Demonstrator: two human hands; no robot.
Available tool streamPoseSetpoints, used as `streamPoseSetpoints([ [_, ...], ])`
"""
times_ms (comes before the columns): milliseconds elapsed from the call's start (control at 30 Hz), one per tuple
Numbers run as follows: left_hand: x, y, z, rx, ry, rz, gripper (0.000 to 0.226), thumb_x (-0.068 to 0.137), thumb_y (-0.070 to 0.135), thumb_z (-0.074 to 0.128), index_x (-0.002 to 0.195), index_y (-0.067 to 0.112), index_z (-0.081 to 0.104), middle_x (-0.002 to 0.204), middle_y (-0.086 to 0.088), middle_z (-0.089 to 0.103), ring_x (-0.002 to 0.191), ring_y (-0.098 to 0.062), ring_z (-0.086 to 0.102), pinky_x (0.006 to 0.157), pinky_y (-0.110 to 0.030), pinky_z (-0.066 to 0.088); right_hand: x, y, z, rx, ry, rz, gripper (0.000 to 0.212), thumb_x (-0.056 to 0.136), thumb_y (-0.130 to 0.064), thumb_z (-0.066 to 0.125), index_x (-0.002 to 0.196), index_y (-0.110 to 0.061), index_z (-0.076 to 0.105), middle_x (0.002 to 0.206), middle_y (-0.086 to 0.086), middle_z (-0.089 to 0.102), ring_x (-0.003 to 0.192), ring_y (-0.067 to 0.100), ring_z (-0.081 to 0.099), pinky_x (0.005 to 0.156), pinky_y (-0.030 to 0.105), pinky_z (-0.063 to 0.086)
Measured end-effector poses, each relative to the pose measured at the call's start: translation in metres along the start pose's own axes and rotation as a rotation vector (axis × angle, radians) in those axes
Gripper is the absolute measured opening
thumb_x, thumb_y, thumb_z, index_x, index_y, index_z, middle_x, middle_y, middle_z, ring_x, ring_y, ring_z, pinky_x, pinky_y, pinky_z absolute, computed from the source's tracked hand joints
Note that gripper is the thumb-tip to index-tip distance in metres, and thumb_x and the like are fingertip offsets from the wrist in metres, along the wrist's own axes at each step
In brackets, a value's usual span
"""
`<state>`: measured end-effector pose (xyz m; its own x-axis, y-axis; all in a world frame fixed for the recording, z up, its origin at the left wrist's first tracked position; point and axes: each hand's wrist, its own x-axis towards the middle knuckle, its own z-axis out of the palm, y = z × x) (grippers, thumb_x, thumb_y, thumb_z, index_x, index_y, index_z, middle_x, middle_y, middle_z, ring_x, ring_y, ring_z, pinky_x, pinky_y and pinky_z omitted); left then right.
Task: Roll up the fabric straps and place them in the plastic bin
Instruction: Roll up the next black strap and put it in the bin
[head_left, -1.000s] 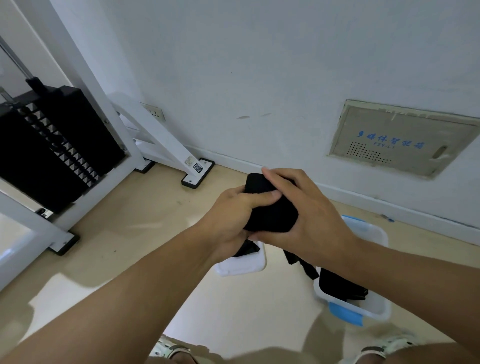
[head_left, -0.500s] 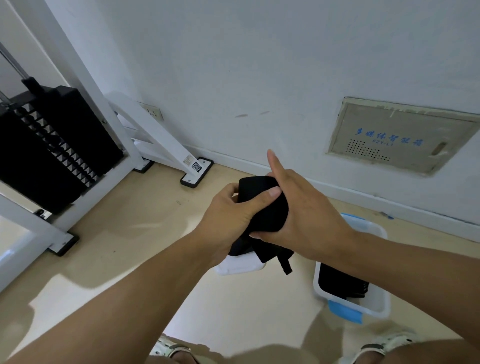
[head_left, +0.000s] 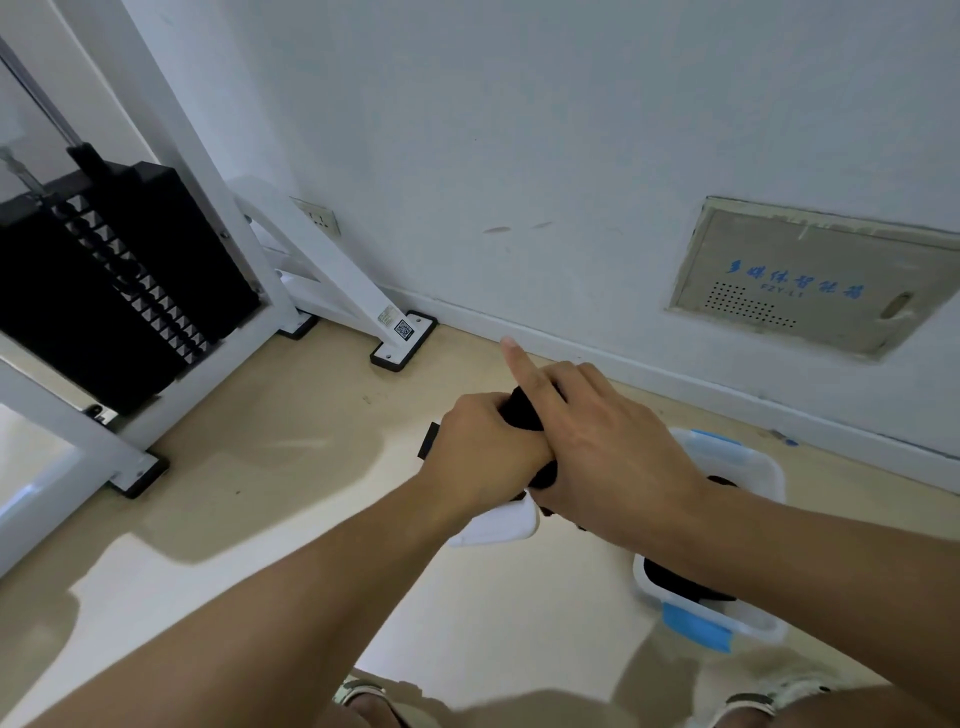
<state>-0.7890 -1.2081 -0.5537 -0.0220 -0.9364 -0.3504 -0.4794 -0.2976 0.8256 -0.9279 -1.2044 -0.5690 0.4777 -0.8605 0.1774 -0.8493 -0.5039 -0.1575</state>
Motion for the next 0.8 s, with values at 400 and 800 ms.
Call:
streamPoseSetpoints([
  [400, 0.0, 0.008, -0.01, -0.388, -0.307, -0.053, 0.029, 0.076, 0.029, 0.07, 0.095, 0.008, 0.073, 0.088, -0.009, 0.07, 0.08, -0.021, 0.066, 0.07, -0.032, 0.052, -0.006, 0.021, -0.026, 0.615, -0.051, 0.055, 0.13, 0.057, -0.05, 0.092, 0.158, -0.039, 0.012, 0.135, -0.024, 0.046, 0.126, -0.004, 0.044, 0.101, 0.012, 0.036],
  [800, -0.003, 0.012, -0.007, -0.524, -0.433, -0.03, 0.016, 0.094, 0.011, 0.065, 0.105, 0.001, 0.07, 0.091, -0.01, 0.072, 0.083, -0.021, 0.072, 0.07, -0.028, 0.057, -0.001, 0.019, -0.025, 0.495, 0.054, 0.071, 0.099, 0.047, -0.064, 0.089, 0.131, -0.04, 0.042, 0.117, -0.026, 0.052, 0.104, -0.004, 0.052, 0.087, 0.018, 0.046],
])
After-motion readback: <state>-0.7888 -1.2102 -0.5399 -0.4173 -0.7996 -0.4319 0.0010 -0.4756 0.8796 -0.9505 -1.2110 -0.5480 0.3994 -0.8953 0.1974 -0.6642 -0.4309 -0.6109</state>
